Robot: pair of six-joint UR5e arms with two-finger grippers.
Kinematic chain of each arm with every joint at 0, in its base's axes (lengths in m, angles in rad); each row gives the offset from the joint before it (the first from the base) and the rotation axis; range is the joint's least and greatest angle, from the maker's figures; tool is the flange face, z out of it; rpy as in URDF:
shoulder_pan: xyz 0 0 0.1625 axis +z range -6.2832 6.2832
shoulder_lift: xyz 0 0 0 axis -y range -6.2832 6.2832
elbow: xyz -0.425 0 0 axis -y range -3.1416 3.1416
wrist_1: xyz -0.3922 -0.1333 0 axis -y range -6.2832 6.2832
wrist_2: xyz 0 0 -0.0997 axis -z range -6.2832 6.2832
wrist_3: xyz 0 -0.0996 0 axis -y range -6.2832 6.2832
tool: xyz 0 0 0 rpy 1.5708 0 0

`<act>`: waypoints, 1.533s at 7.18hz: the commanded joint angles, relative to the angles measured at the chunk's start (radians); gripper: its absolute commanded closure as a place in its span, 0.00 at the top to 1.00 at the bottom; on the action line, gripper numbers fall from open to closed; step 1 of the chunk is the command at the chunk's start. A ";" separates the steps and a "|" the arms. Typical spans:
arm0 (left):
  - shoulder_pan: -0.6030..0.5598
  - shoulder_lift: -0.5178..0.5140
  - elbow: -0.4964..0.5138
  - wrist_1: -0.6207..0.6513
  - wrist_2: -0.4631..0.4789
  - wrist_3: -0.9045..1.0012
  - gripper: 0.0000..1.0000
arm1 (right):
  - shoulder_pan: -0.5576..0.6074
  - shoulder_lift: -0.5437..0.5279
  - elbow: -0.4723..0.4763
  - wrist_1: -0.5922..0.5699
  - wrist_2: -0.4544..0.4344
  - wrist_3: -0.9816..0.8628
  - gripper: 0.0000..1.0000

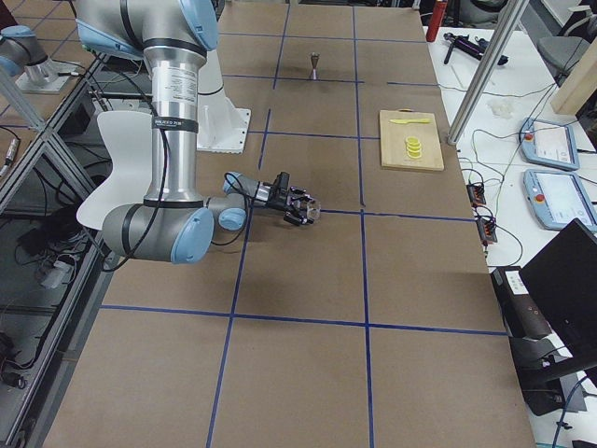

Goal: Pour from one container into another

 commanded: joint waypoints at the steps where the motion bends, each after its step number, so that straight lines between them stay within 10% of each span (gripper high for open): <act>1: 0.000 0.000 0.000 0.000 0.000 0.000 1.00 | 0.001 0.000 0.005 0.006 -0.029 -0.002 1.00; 8: 0.000 0.002 -0.003 0.000 0.000 0.000 1.00 | 0.005 -0.034 0.124 0.004 -0.083 -0.107 1.00; 11: 0.000 0.002 -0.003 0.000 0.000 0.000 1.00 | 0.201 -0.017 0.224 0.004 0.198 -0.312 1.00</act>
